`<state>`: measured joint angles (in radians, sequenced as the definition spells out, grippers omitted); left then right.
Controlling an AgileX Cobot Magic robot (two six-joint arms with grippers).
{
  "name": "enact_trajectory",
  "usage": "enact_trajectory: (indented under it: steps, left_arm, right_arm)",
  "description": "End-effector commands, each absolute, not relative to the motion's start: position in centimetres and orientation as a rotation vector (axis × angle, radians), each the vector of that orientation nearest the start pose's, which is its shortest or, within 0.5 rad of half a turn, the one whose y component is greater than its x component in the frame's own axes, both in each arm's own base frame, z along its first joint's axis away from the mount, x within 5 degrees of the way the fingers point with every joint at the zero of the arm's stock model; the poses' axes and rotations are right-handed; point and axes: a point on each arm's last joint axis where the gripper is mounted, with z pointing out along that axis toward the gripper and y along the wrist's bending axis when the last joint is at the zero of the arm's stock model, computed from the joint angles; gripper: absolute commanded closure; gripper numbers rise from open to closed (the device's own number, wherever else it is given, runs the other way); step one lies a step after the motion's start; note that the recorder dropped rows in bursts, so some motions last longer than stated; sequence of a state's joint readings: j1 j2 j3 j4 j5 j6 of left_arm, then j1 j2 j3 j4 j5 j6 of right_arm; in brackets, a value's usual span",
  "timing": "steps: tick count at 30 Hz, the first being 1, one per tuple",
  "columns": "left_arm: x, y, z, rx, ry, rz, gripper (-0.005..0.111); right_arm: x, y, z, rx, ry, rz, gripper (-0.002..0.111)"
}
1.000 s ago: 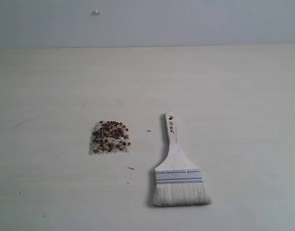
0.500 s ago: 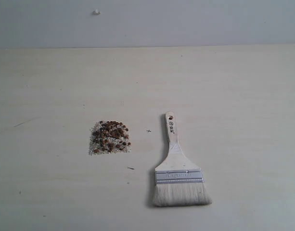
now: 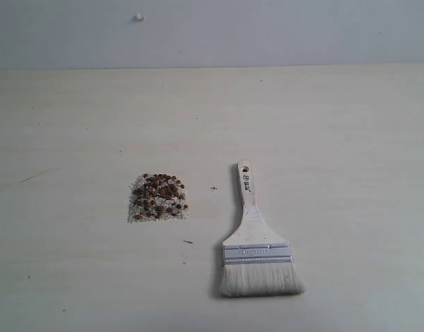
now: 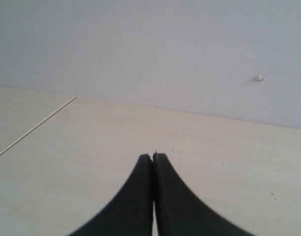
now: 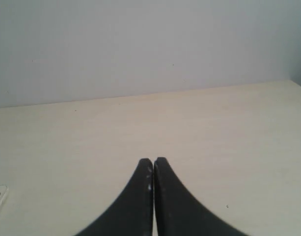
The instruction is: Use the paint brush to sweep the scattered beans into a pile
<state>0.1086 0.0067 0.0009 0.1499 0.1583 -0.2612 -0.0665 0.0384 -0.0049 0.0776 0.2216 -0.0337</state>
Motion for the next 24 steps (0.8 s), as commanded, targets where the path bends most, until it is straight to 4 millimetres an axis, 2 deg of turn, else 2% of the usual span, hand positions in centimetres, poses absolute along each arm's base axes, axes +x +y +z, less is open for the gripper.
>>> enact_trajectory:
  steps: [1,24]
  left_arm:
    - [5.57,0.83,19.91,-0.198,1.627,0.020,0.107]
    - [5.57,0.83,19.91,-0.198,1.627,0.020,0.107]
  right_arm:
    - [5.61,-0.24,19.05,0.084,1.736,-0.008,0.108]
    - [5.47,-0.20,18.77,0.084,1.763,-0.004,0.108]
